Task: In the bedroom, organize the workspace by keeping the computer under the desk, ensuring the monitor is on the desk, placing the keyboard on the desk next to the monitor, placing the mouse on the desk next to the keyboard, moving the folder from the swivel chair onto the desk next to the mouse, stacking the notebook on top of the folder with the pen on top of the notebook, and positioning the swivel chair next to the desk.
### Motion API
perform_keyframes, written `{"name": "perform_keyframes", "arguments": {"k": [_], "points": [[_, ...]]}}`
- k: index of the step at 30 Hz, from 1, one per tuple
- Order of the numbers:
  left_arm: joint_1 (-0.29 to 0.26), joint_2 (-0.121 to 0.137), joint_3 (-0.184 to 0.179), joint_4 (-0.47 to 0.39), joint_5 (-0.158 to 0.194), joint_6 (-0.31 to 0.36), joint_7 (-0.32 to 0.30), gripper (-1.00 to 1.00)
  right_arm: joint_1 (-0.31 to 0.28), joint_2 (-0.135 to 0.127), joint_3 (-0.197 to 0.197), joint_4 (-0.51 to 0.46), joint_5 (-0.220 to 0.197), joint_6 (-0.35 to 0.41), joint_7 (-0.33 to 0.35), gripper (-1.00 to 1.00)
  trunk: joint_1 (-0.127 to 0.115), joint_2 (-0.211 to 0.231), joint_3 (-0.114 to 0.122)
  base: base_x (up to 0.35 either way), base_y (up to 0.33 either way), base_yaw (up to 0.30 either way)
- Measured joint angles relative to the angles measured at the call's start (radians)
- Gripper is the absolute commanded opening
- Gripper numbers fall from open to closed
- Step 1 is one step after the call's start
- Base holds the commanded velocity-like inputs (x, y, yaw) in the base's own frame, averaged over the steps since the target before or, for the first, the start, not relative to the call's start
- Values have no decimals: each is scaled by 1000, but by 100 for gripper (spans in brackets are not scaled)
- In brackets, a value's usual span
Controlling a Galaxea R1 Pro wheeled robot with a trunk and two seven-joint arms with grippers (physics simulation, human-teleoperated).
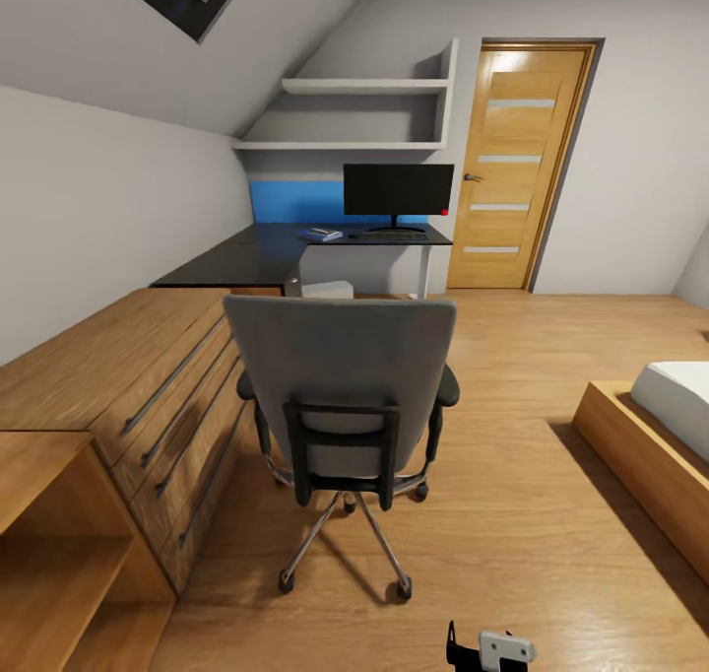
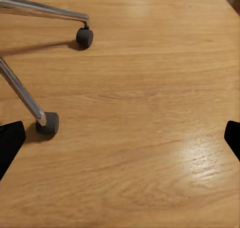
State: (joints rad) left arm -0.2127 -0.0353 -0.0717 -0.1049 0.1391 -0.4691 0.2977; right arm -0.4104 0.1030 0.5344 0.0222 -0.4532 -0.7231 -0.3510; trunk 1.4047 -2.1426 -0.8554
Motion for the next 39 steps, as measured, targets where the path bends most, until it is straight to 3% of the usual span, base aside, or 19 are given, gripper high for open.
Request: {"name": "perform_keyframes", "arguments": {"k": [16, 28, 30, 39], "points": [[0, 0, 0, 0, 0, 0, 0, 100, 0, -1, 0, 0, 0, 0, 2, 100, 0, 0, 0, -1, 88, -5], [0, -1, 1, 0, 1, -3, 1, 100, 0, -3, 0, 0, 0, -2, 3, 100, 0, 0, 2, 0, 23, -193], [0, -4, 4, 0, 4, -45, 5, 100, 0, -2, 0, 0, 0, -2, 3, 100, 0, 0, 2, 0, 0, -43], [0, -6, 6, 0, 7, -73, 9, 100, 0, -2, 0, 0, 0, -1, 3, 100, 34, -63, -26, 0, 0, -11]]}}
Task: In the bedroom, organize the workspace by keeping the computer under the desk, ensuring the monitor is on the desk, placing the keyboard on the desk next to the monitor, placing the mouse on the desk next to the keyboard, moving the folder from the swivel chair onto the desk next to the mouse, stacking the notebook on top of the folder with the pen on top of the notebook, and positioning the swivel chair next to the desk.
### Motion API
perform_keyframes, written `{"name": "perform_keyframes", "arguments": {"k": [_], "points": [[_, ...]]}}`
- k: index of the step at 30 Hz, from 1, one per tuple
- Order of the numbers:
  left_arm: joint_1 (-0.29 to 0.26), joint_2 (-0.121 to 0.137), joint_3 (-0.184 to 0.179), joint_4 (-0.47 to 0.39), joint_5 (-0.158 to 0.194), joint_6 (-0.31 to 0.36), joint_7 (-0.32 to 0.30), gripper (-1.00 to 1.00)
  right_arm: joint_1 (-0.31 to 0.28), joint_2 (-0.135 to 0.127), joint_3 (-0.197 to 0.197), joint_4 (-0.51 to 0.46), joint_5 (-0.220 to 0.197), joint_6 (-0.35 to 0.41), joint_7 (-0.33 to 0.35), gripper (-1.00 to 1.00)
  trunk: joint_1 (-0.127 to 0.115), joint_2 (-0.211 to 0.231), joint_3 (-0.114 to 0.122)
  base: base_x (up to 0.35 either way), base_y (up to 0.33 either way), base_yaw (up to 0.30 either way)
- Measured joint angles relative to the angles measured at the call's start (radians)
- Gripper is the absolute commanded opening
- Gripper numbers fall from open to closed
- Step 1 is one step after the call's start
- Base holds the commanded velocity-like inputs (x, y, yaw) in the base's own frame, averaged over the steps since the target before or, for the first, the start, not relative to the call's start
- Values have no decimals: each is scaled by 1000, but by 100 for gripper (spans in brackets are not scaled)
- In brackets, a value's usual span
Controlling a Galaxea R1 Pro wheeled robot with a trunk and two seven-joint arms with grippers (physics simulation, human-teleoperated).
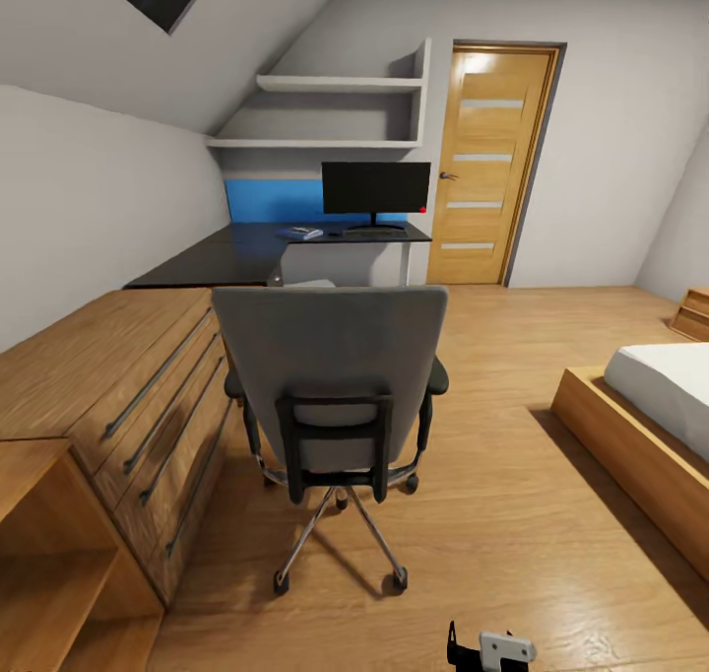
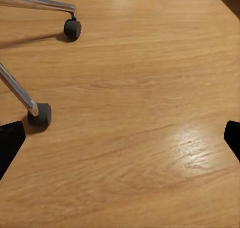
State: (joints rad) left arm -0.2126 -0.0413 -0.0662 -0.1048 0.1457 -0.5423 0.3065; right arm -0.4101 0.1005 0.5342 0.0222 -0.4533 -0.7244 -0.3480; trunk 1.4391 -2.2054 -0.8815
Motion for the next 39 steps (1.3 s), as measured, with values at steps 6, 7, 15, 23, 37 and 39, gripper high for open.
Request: {"name": "perform_keyframes", "arguments": {"k": [6, 7, 15, 23, 37, 39], "points": [[0, 0, 0, 0, 0, -2, 0, 100, 0, 0, 0, 0, 0, 0, 0, 100, 23, -42, -19, 0, 0, -1], [0, 0, 0, 0, 0, -2, 0, 100, 0, 0, 0, 0, 0, 0, 0, 100, 27, -49, -22, 0, 0, 0], [0, 0, 0, 0, 0, -3, 0, 100, 0, 0, 0, 0, 0, 0, 0, 100, 46, -84, -38, 0, 0, 0], [0, 0, 0, 0, -1, -4, -1, 100, 0, 0, 0, 0, 0, 0, 0, 100, 46, -84, -38, 0, 0, 0], [0, 0, 0, 0, -1, -4, -1, 100, 0, 0, 0, 0, 1, 0, 0, 100, 46, -84, -38, 0, 0, 0], [0, -1, 0, 0, -1, -5, 0, 100, 0, 0, 0, 0, 2, 0, 0, 100, 46, -84, -38, 0, 0, 0]]}}
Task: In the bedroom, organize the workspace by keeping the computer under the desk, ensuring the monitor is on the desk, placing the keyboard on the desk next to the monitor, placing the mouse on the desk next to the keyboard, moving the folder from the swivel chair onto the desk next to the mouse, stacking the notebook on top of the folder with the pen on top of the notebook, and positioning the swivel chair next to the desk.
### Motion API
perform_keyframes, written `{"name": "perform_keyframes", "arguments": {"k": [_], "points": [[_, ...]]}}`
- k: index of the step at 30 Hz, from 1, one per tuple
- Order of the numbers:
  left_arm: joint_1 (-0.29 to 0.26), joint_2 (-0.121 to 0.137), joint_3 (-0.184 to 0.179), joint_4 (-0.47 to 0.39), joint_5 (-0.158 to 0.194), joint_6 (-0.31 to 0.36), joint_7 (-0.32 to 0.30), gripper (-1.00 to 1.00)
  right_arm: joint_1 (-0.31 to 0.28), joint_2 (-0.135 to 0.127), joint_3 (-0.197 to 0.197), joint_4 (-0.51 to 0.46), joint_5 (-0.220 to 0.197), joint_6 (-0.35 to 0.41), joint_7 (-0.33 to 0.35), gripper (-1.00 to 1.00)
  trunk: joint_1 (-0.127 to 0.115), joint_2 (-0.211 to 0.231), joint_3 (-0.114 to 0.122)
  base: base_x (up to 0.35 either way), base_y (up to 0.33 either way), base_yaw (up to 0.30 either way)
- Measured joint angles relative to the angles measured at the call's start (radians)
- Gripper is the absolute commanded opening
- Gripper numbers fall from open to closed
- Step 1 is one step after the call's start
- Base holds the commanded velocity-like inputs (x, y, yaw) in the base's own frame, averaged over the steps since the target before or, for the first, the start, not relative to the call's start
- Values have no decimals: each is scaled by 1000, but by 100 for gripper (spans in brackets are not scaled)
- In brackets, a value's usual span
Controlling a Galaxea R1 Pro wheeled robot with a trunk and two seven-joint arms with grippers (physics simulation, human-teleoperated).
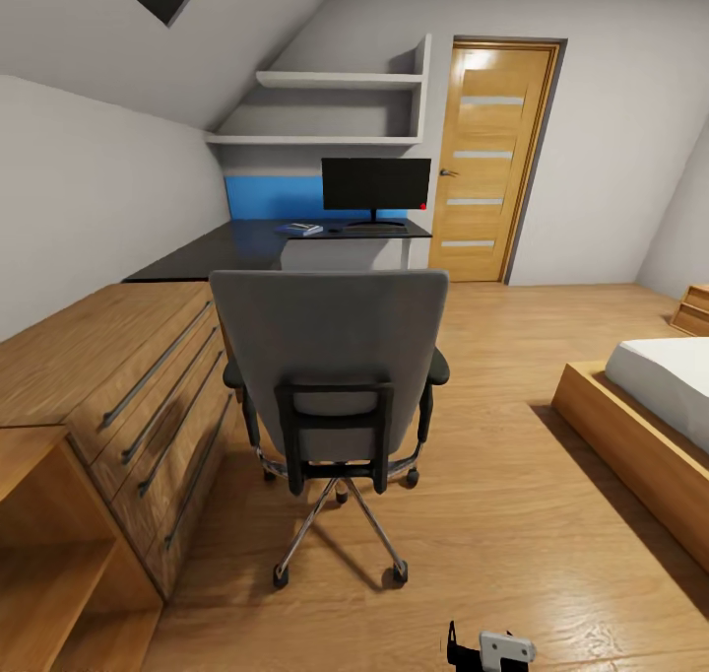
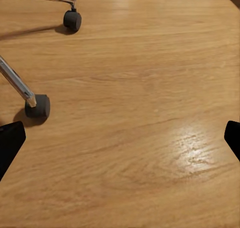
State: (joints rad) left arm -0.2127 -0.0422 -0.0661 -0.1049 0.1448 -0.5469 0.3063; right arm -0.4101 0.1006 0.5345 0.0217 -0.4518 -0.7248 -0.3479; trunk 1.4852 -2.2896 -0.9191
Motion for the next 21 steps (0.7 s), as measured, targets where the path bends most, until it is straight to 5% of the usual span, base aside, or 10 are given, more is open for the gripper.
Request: {"name": "perform_keyframes", "arguments": {"k": [2, 3, 4, 13, 21], "points": [[0, -34, -6, -71, -2, -34, -1, 100, -1, 6, 6, -53, 10, 2, 4, 100, 0, 0, 0, 0, 0, 0], [1, -51, -4, -168, 1, 96, -2, 100, -8, 4, -5, -147, 8, 172, 2, 100, 0, 0, 0, 0, 0, 0], [0, -59, -6, -314, -4, 160, -4, 100, -12, 5, 5, -272, 15, 225, 3, 100, 0, 0, 0, 0, 0, 0], [-27, -103, -8, -524, -6, 517, -13, 100, -62, 11, 2, -402, 18, 537, 22, 100, 0, 0, 0, 0, 0, 0], [-117, -115, -9, -637, -6, 751, -17, 100, -108, 17, 2, -477, 18, 641, 49, 100, 0, 0, 0, 0, 0, 0]]}}
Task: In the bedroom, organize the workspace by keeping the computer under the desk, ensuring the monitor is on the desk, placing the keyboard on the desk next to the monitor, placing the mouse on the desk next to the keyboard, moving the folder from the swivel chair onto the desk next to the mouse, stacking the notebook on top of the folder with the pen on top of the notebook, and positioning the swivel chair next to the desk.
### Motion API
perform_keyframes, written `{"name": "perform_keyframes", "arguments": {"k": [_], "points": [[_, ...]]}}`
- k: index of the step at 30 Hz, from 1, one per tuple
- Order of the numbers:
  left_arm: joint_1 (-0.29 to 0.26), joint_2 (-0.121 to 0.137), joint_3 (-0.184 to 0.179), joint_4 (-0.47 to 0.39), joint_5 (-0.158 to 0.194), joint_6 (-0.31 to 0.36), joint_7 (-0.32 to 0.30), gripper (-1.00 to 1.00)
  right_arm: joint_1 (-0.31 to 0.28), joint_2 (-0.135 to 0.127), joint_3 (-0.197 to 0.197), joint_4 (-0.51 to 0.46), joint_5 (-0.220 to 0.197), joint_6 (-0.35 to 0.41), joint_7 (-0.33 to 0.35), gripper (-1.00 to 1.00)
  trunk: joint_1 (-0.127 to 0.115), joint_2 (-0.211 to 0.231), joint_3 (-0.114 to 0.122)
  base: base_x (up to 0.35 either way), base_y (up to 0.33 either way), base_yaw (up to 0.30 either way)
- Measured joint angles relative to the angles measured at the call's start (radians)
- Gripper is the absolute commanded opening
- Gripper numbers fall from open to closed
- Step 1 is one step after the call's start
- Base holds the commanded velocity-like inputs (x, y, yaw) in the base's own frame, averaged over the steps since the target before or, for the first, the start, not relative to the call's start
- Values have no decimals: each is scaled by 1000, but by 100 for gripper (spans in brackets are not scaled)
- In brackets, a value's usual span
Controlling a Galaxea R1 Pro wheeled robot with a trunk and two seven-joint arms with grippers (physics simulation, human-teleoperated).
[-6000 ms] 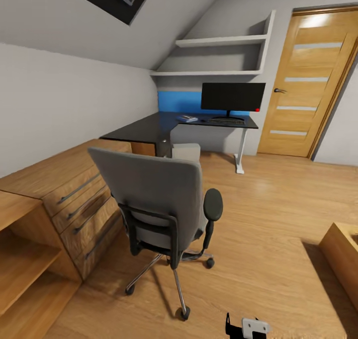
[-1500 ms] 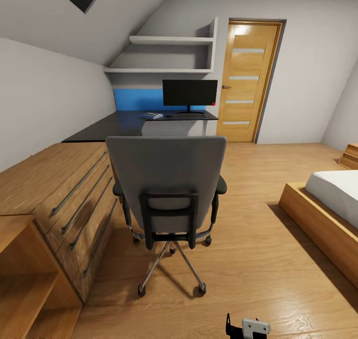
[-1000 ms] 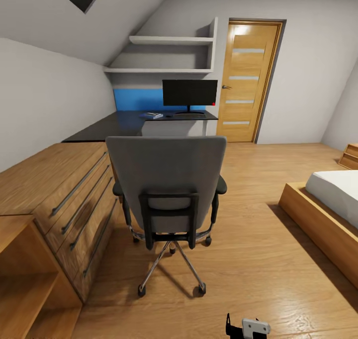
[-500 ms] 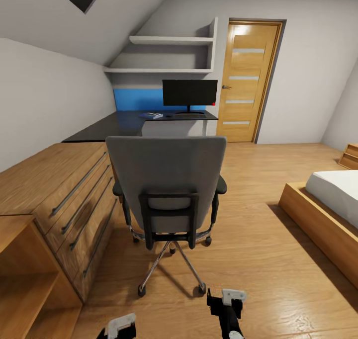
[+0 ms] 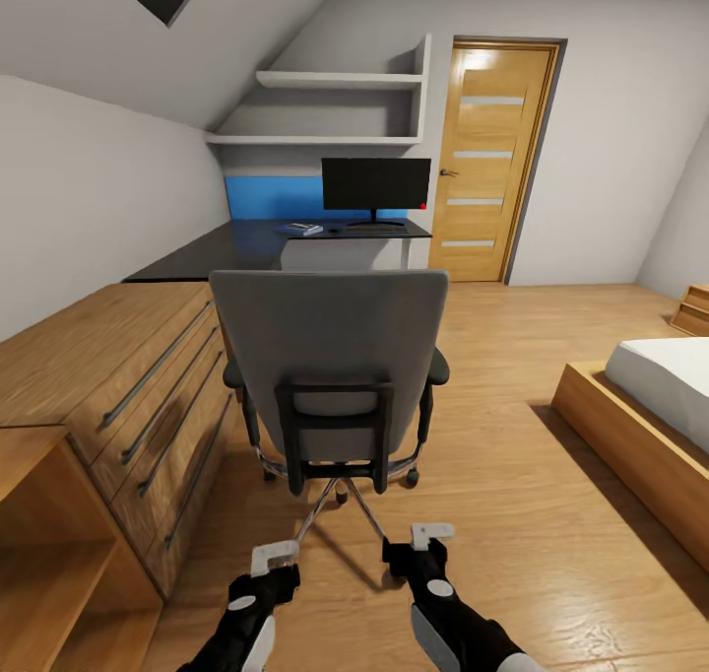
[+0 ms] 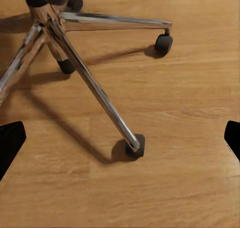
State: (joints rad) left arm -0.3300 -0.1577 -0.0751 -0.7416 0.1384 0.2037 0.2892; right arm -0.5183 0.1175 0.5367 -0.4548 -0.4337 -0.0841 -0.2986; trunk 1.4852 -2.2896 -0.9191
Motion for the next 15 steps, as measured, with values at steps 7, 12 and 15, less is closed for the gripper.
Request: {"name": "perform_keyframes", "arguments": {"k": [7, 12, 15], "points": [[-11, 6, 1, -61, 2, -95, 3, 100, -24, 0, 10, -21, 12, -22, 1, 100, 0, 0, 0, 0, 0, 0], [-11, 10, 1, -43, -1, -164, 6, 100, -22, -1, 20, -24, 68, -91, -5, 100, 19, -35, -16, 0, 0, 0], [-11, 10, 0, -44, -1, -172, 6, 100, -21, -1, 22, -25, 73, -130, -8, 100, 27, -49, -22, 0, 0, 0]]}}
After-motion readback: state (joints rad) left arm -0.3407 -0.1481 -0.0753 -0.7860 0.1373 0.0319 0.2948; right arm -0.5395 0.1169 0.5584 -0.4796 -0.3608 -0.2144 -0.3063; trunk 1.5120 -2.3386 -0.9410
